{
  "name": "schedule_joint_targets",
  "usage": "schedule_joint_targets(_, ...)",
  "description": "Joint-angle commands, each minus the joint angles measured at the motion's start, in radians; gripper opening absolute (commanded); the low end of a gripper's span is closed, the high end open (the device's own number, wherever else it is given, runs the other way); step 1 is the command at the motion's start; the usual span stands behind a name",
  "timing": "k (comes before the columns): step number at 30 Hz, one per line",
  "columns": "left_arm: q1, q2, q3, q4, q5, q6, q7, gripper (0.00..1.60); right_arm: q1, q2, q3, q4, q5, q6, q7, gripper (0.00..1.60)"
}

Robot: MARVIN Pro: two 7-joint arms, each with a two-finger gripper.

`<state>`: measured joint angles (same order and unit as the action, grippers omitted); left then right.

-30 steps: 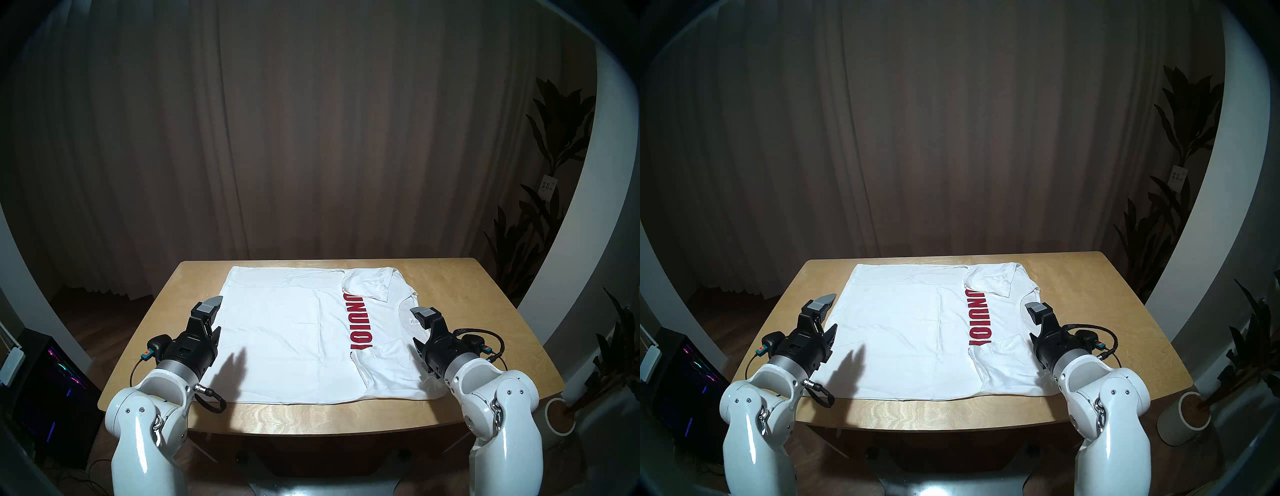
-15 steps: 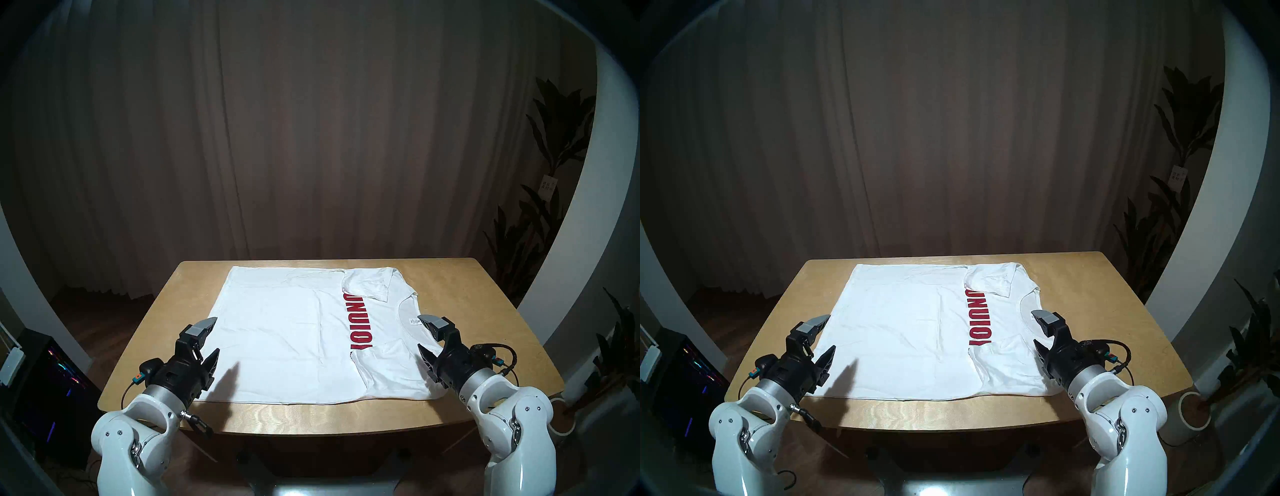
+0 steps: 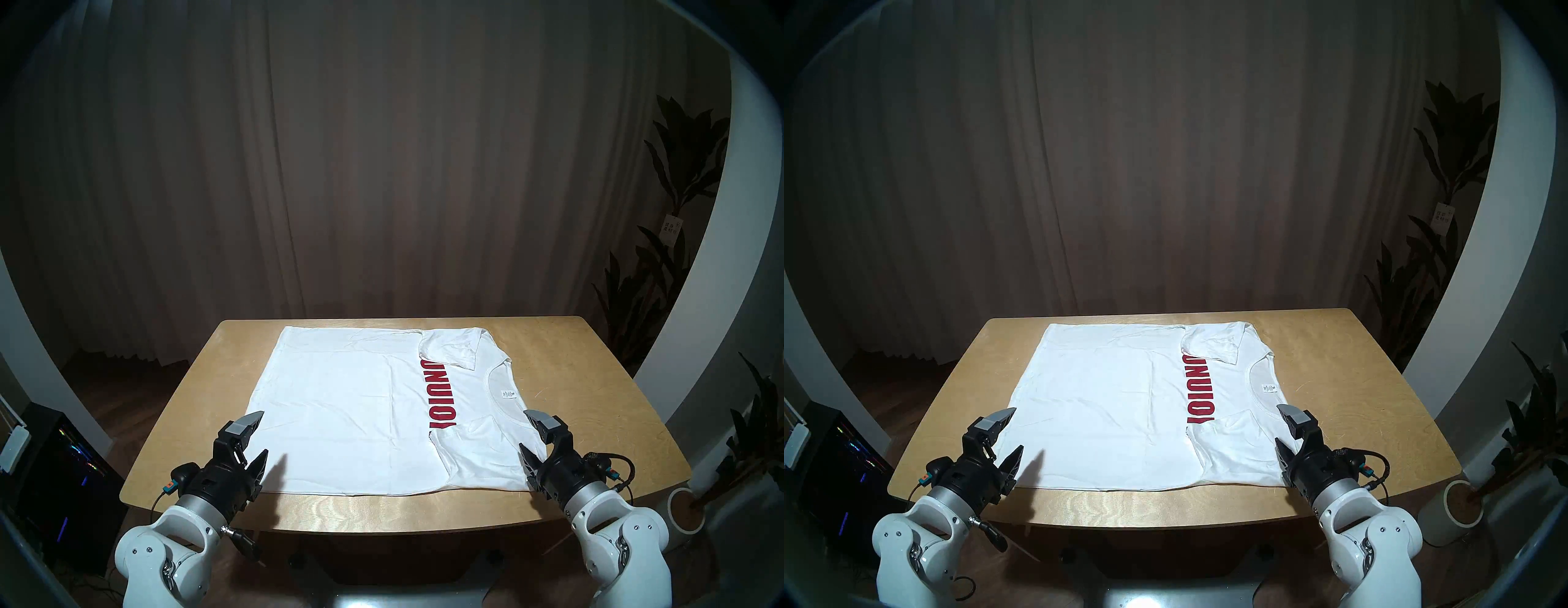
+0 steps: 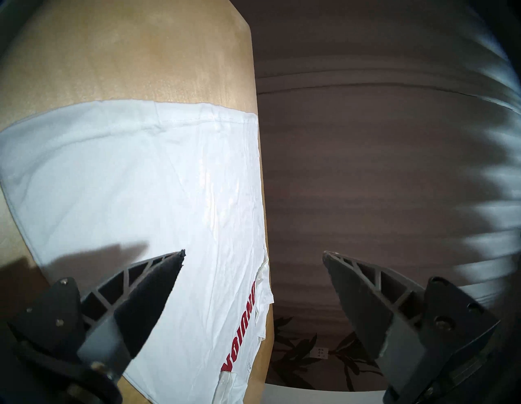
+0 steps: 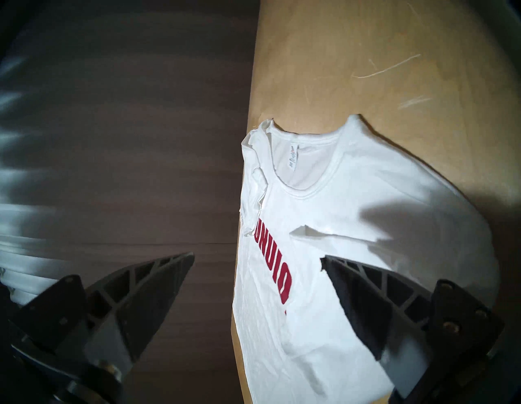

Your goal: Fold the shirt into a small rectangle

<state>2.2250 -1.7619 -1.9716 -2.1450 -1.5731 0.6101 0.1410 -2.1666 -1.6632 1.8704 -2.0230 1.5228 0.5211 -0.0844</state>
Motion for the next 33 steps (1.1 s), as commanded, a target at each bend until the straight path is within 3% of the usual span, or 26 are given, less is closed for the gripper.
schedule_joint_targets(1,0.039,-0.025,-0.002,-0.036,-0.012,-0.002,0.014,1.6,-0.017,-0.002,-0.007,-0.006,0.015,0.017,0.035,1.6)
schedule_joint_targets(8,0.083,-0.027,-0.002,-0.074,-0.019,0.012,0.032,1.6,-0.055,0.01,0.015,-0.041,0.067,0.067,0.015,1.6)
schedule_joint_targets(15,0.086,-0.023,0.004,-0.103,-0.013,0.021,0.067,1.6,-0.074,0.019,0.059,-0.115,0.13,0.111,-0.131,1.6)
schedule_joint_targets(20,0.09,-0.034,0.007,-0.132,0.005,0.006,0.134,1.6,-0.068,0.026,0.085,-0.145,0.18,0.124,-0.219,1.6)
schedule_joint_targets(22,0.091,-0.019,-0.004,-0.145,0.004,0.02,0.187,1.6,-0.061,0.038,0.093,-0.166,0.203,0.138,-0.294,1.6)
schedule_joint_targets(26,0.087,-0.007,-0.025,-0.151,-0.008,0.032,0.206,1.6,-0.051,0.042,0.103,-0.163,0.236,0.146,-0.323,1.6)
schedule_joint_targets(33,0.099,-0.021,-0.066,-0.119,-0.068,0.053,0.146,1.6,-0.042,0.034,0.117,-0.136,0.282,0.15,-0.336,1.6)
